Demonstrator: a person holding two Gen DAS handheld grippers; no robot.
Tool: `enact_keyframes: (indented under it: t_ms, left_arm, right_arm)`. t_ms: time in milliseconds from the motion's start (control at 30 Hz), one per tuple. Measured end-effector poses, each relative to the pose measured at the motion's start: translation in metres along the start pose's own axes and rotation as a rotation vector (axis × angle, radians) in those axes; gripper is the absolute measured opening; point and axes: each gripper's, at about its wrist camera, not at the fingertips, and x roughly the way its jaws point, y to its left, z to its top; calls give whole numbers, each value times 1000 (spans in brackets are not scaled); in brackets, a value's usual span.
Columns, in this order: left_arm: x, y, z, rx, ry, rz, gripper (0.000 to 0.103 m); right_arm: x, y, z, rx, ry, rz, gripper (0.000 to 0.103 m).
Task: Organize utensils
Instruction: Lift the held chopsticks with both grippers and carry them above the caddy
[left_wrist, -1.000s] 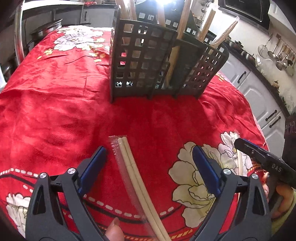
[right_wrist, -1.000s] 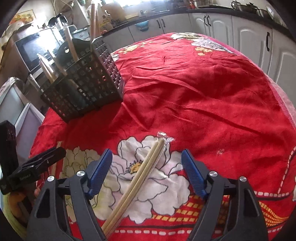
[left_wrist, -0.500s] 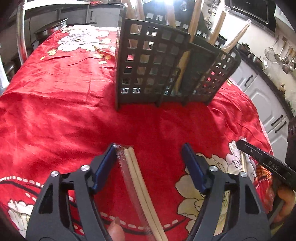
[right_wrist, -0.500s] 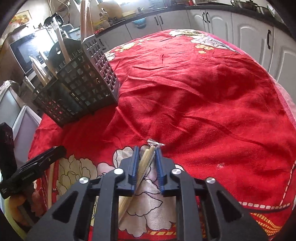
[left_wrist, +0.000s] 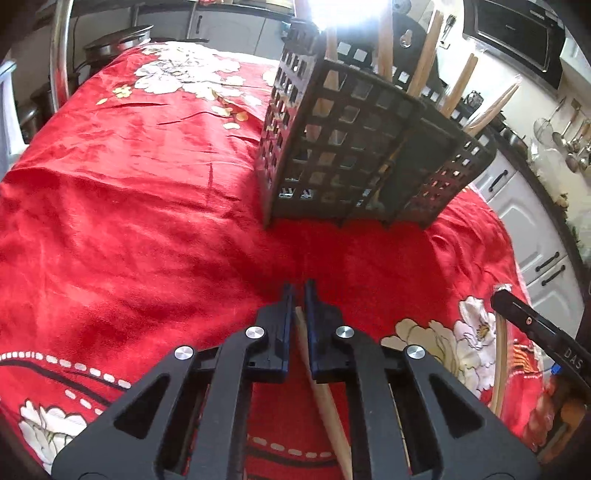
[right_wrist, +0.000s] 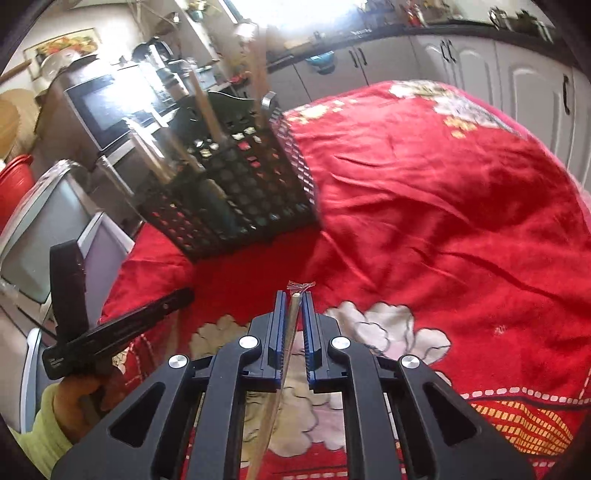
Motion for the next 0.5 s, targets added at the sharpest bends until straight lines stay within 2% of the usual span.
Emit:
enact_keyframes:
  t_ms: [267, 500]
  left_arm:
    - [-23, -4, 1, 2, -52, -48, 3]
    - [-68, -9, 15, 18, -162, -96, 3]
  right_arm:
    - [-13, 25, 7, -63, -46, 10, 7]
    - [-26, 48, 20, -112, -102, 30, 6]
